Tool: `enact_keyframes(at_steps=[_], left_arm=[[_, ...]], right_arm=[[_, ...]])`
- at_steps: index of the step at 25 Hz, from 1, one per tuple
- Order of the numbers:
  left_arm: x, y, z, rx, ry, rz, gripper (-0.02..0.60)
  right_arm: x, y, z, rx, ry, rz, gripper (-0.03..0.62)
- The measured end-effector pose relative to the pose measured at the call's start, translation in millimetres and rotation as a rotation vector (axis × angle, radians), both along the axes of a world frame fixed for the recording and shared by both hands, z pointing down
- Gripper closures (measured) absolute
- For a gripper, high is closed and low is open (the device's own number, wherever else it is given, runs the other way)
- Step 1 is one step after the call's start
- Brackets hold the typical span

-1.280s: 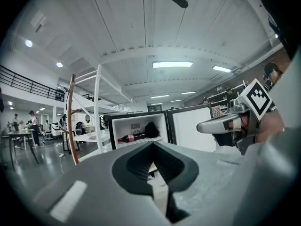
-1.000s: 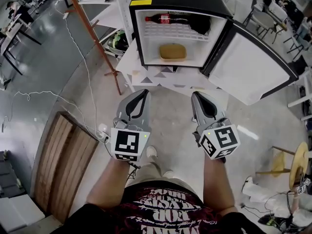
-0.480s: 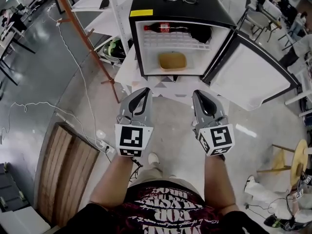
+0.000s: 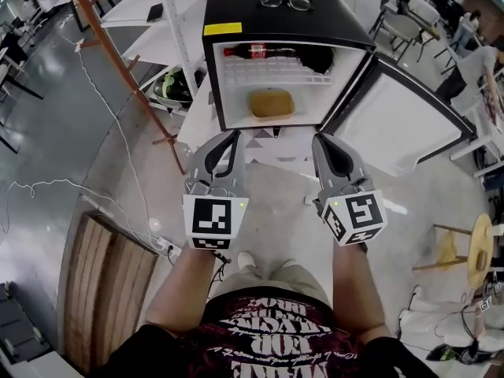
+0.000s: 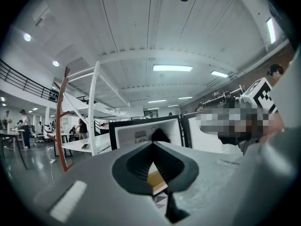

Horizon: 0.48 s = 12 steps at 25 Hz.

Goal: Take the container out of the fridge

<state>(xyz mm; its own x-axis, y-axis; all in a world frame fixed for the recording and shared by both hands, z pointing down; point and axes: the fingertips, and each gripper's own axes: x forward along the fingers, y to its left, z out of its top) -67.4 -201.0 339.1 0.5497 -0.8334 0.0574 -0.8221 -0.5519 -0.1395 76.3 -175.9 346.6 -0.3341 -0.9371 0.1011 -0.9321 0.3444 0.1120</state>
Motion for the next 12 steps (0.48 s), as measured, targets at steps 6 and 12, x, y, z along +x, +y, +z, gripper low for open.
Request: enact_keyframes(at_steps=[6, 12], left_arm=[[1, -4, -25, 0.013, -0.025, -0.012, 0.581], [5, -10, -18, 0.0, -0.02, -0.021, 0.581]], right_arm=[[3, 3, -27, 0.017, 0.0, 0.01, 0.568], [7, -7, -19, 0.002, -0.01, -0.013, 0.568]])
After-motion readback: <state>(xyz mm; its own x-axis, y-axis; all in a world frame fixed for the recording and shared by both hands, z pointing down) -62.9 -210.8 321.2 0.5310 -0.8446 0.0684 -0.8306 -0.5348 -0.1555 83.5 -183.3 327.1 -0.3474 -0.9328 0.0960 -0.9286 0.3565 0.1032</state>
